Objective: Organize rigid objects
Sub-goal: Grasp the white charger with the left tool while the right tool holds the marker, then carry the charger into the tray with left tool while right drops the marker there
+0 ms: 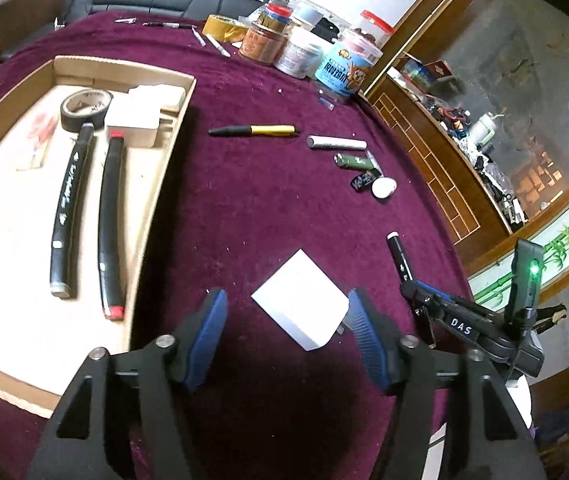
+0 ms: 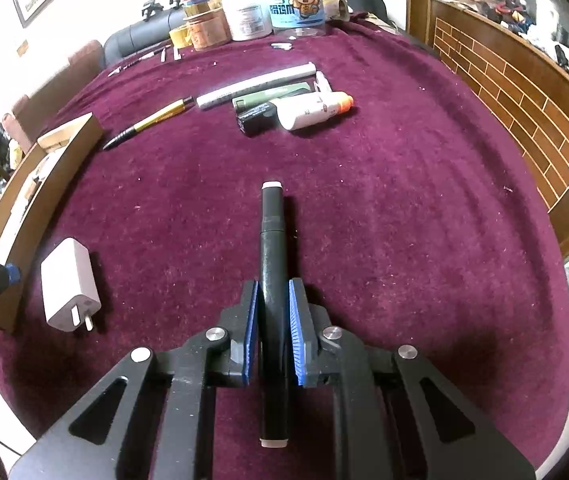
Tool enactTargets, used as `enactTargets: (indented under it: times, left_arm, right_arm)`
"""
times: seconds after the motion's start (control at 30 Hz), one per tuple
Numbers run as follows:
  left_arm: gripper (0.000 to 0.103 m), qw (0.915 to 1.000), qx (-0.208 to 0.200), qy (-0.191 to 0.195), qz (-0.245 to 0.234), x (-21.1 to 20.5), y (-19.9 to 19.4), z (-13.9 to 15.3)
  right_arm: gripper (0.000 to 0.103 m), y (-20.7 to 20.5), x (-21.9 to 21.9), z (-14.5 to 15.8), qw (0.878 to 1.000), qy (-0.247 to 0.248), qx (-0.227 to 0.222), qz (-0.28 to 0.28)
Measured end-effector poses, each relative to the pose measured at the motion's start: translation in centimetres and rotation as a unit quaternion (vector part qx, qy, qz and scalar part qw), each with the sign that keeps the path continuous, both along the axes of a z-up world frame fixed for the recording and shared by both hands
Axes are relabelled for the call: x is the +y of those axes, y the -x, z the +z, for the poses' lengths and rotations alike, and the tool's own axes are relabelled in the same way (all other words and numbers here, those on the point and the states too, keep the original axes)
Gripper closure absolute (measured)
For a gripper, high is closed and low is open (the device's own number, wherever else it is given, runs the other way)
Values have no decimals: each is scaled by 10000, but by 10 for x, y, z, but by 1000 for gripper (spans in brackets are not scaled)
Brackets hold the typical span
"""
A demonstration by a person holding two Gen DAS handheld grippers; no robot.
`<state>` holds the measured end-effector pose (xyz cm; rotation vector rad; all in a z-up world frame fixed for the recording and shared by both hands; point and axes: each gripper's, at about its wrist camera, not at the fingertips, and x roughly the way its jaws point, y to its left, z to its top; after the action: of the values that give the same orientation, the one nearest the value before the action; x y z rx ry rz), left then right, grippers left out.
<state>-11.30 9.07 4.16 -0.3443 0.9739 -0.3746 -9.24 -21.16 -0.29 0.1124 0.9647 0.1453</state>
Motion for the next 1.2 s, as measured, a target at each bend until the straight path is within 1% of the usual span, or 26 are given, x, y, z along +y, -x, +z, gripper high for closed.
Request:
enactTargets:
  times: [0.07, 0.17, 0.2, 0.27, 0.33, 0.37, 0.43, 0.47, 0.5, 0.53, 0.57, 0.6, 0.63, 0.67, 0.7, 0.73, 0.8, 0.87, 0.93, 1.1, 1.2]
  left_arm:
    - [40, 9996, -70, -286, -22, -11, 1, -1]
    - [39, 9992, -20, -381, -125, -25, -1, -4]
    - [38, 9988, -13, -470, -124, -29, -2, -5]
    - [36, 9959, -94, -889, -107, -39, -5, -10]
    - [28, 9929, -79, -1189, 29, -44, -11, -16]
    - [23, 9935, -14, -1136, 105, -45, -15, -18]
    - [19, 9940, 208, -1038, 265, -50, -23, -23]
    - [13, 9922, 118, -1198, 324, -58, -25, -24]
    - [11, 9891, 28, -1444, 278, -68, -26, -27]
    - [11, 9844, -73, -1747, 197, -78, -27, -30]
    - [11, 9770, -126, -2128, 26, -90, -28, -33]
    - [12, 9754, -167, -2190, -175, -97, -26, -34]
    - [16, 9753, -218, -2178, -299, -100, -24, -33]
    - [29, 9739, -297, -2223, -354, -101, -20, -32]
    - [37, 9729, -352, -2251, -386, -100, -18, -31]
    - [37, 9750, -334, -2153, -442, -97, -17, -31]
    - [37, 9820, -305, -1806, -468, -86, -15, -28]
    - [37, 9891, -208, -1364, -509, -73, -13, -26]
    - [37, 9949, -87, -850, -533, -58, -7, -21]
    - [37, 9985, -61, -217, -494, -39, 6, -5]
    - [37, 9987, -97, 91, -483, -19, 10, 6]
  right_arm:
    - [90, 1, -2, 0, 10000, -67, -40, -1]
    - [90, 0, -3, -1, 9999, -161, -39, -5]
    - [90, 0, -4, -1, 9998, -189, -43, 0]
    - [90, 1, -5, -1, 9997, -238, -63, 3]
    - [90, 2, -6, -1, 9996, -271, -84, 8]
    - [90, 2, -7, -1, 9996, -276, -92, 9]
    - [90, 3, -7, -1, 9995, -282, -110, -12]
    - [90, 3, -7, -1, 9995, -282, -112, -17]
    - [90, 3, -7, -1, 9995, -278, -112, -25]
    - [90, 3, -7, -1, 9996, -277, -110, -26]
    - [90, 3, -8, -1, 9995, -280, -110, -24]
    - [90, 3, -8, -1, 9995, -285, -115, -22]
    - [90, 3, -8, -1, 9995, -288, -115, -20]
    - [90, 3, -8, -1, 9995, -287, -107, -25]
    - [90, 2, -8, -1, 9995, -286, -91, -31]
    - [90, 1, -7, 0, 9996, -279, -66, -40]
    - [90, 0, -6, 0, 9997, -231, -25, -51]
    - [89, 0, -4, 1, 9999, -162, -24, -8]
    - [90, 2, -5, 1, 9997, -240, -39, 6]
    - [90, 9, -7, 3, 9984, -533, -147, 93]
    - [90, 10, -8, 8, 9954, -924, -196, 188]
